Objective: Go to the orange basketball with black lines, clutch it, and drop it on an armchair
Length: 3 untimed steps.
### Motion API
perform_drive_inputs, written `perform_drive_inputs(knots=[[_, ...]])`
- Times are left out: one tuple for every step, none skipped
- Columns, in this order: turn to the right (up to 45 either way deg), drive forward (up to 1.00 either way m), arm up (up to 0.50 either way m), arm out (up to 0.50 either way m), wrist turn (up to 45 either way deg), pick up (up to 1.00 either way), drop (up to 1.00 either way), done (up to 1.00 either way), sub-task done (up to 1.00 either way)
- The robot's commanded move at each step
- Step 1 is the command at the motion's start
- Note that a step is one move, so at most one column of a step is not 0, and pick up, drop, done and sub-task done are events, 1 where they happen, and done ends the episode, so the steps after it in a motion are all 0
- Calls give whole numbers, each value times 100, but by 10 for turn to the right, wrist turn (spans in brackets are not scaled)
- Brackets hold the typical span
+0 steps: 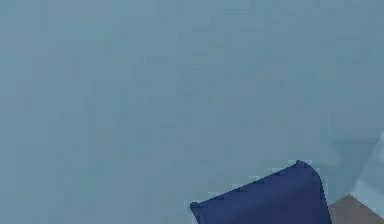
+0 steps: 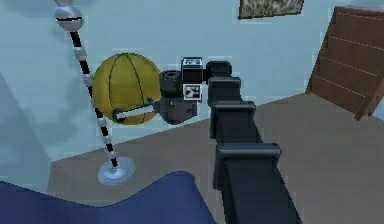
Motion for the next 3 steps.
perform_drive_inputs(knots=[[0, 0, 0, 0, 120, 0, 0, 0, 0], [0, 0, -40, 0, 0, 0, 0, 0, 0], [0, 0, -32, 0, 0, 0, 0, 0, 0]])
